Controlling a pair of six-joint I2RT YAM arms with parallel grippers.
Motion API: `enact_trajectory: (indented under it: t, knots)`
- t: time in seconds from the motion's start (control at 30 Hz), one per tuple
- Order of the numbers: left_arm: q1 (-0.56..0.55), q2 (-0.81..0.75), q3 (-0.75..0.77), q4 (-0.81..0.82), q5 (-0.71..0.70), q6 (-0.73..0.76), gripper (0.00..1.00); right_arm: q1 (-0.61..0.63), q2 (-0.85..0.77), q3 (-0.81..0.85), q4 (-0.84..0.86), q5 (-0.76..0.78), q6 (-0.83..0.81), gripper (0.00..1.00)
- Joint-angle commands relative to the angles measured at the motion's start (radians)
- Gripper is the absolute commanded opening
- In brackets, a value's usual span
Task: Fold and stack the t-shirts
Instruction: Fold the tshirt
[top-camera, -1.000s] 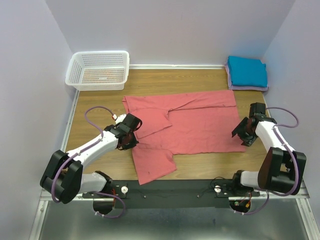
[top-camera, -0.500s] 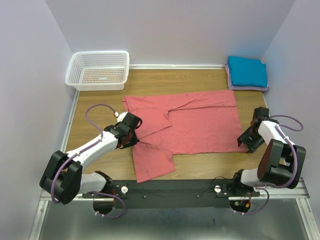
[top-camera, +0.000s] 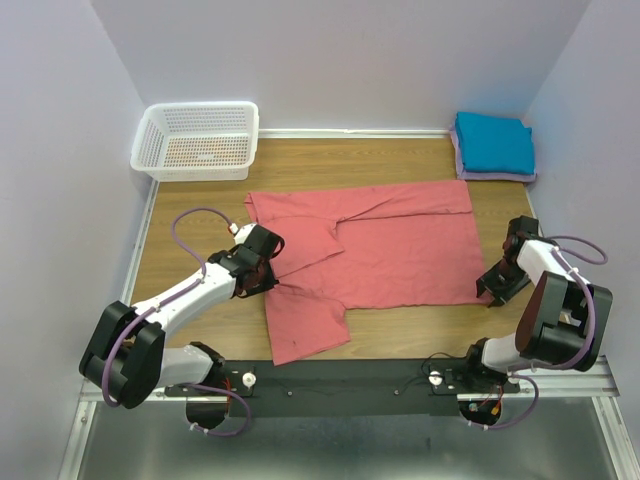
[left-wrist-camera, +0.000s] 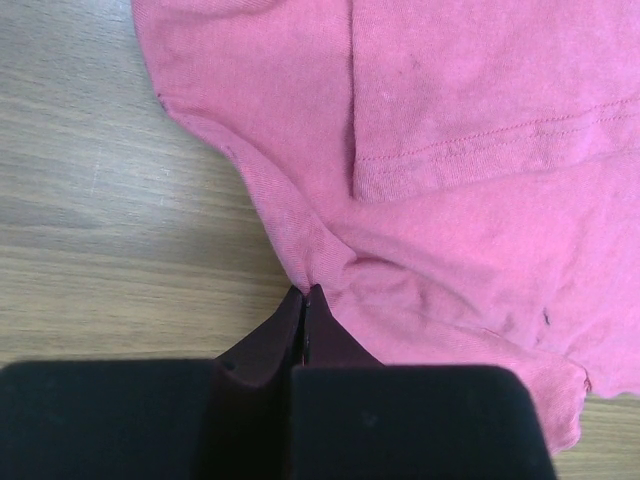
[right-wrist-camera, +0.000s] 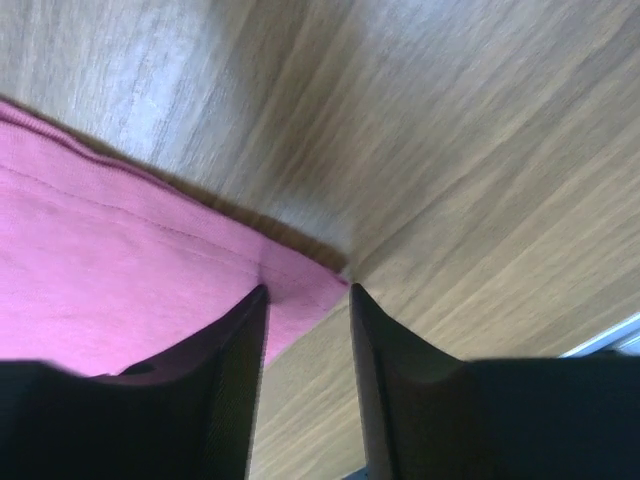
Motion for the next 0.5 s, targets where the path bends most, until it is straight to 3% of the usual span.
enact_trajectory:
  t: [0.0, 0.13, 0.4, 0.47]
  knots:
    - [0.003, -0.022, -0.008, 0.009, -0.002, 0.011, 0.00, -0.014, 0.042, -0.035, 0.044, -0.007, 0.043, 0.43]
    - [0.015, -0.041, -0.016, 0.005, 0.006, 0.013, 0.00, -0.015, 0.061, -0.049, 0.059, -0.002, 0.052, 0.33]
    - [0.035, -0.081, -0.017, -0.014, 0.018, 0.019, 0.00, -0.026, 0.032, -0.037, 0.053, 0.021, 0.045, 0.03]
    - [0.038, -0.096, -0.014, -0.019, 0.026, 0.023, 0.00, -0.026, 0.019, -0.033, 0.043, 0.015, 0.045, 0.01]
